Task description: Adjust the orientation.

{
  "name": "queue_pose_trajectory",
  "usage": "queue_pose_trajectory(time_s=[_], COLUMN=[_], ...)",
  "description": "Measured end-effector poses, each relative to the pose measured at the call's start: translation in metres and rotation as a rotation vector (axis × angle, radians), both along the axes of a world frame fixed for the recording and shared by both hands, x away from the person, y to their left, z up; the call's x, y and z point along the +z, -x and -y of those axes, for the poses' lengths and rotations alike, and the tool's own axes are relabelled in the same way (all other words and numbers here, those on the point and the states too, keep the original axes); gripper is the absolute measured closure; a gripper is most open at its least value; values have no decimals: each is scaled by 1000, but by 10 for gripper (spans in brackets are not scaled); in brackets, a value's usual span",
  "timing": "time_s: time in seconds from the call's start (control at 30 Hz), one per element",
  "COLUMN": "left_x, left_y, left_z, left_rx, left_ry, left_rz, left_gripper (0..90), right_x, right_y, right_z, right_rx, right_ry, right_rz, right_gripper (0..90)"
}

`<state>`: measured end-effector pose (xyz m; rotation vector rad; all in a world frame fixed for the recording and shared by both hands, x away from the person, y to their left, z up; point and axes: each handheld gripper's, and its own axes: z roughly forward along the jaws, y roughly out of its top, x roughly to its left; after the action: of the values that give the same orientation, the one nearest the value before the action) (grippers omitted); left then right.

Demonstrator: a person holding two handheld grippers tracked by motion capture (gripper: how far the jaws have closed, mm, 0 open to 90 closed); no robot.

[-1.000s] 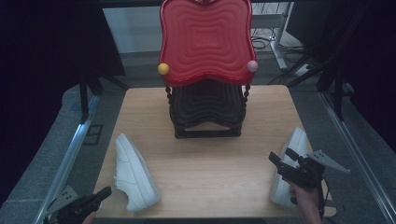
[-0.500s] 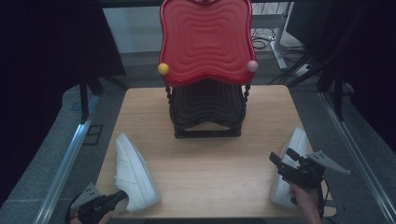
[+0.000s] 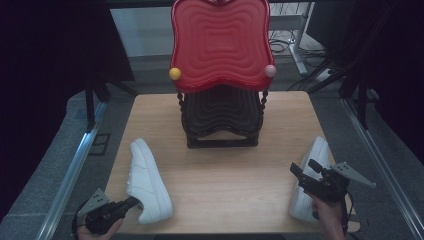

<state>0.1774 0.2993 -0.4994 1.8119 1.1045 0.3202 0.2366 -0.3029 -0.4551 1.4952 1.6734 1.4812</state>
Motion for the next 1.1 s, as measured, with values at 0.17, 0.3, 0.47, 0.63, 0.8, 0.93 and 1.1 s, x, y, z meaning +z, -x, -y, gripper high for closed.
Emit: queue_pose_trajectory(time_s=[0.17, 0.3, 0.47, 0.63, 0.8, 0.93, 1.1], left_x=[11, 16, 18, 27, 36, 45, 57], left_y=[-14, -38, -53, -52, -51, -53, -56], left_z=[14, 36, 63, 67, 66, 69, 73], left_rx=[-27, -84, -113, -117, -118, -124, -144], left_ry=[4, 37, -19, -12, -8, -4, -1], left_rz=[19, 14, 15, 39, 60, 80, 110], left_gripper=[897, 899, 896, 896, 892, 876, 797], right_x=[-1, -1, -2, 1, 5, 6, 1], right_y=[1, 2, 4, 7, 9, 12, 12], right_z=[3, 7, 11, 9, -5, -30, -82], right_rx=[-8, -16, -25, 10, 72, 168, 343], right_ry=[0, -4, -7, -8, 19, 67, 152], right_rz=[-4, -1, -4, 5, 17, 17, 6], right_gripper=[232, 232, 232, 236, 237, 239, 329])
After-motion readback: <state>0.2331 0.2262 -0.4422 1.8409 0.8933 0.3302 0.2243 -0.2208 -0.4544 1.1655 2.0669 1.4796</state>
